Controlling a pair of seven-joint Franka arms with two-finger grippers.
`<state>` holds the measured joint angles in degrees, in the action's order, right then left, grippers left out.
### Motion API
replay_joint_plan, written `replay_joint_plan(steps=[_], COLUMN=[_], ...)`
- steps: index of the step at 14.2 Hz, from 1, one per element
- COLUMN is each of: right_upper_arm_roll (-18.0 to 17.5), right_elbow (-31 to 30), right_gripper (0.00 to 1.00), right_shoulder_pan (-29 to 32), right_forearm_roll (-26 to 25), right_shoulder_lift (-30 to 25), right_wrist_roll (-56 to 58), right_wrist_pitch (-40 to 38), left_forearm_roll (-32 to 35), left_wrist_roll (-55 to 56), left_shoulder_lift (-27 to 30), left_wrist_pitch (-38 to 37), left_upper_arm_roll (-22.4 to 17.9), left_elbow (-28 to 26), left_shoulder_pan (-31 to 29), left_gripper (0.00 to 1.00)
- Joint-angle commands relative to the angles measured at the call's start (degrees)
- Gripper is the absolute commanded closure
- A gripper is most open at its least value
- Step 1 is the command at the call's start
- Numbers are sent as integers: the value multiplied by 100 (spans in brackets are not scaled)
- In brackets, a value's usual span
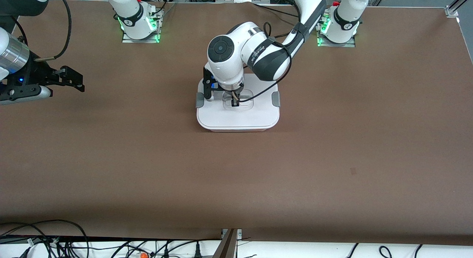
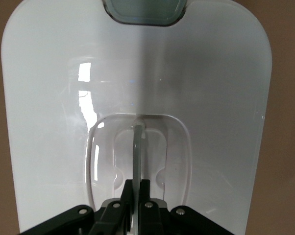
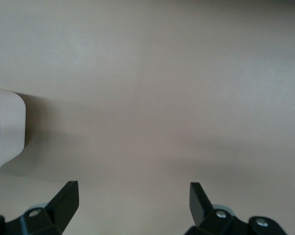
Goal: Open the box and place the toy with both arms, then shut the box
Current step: 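Press the lid down onto the box with the left gripper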
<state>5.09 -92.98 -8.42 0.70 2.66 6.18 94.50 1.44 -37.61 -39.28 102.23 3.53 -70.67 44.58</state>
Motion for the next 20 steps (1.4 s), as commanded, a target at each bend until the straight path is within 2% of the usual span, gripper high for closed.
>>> replay_joint_plan(steps=[1,20], right_upper_arm_roll=[-70,-96], right_elbow=[60,87], right_gripper=[0,0], right_shoulder_pan=[51,42], right_forearm_roll=[-70,-52], right_shoulder_lift=[7,-2], right_wrist_roll=[-126,-117], right_wrist_pitch=[-212,-310], left_forearm_roll=[138,146], left_wrist_roll=[61,289], left_shoulder_lift=[61,88], left_wrist_pitch=[-10,-19], left_upper_arm_roll=[-63,-63], left_elbow=[-70,-281], left_shoulder_pan=[68,156], left_gripper=[100,99])
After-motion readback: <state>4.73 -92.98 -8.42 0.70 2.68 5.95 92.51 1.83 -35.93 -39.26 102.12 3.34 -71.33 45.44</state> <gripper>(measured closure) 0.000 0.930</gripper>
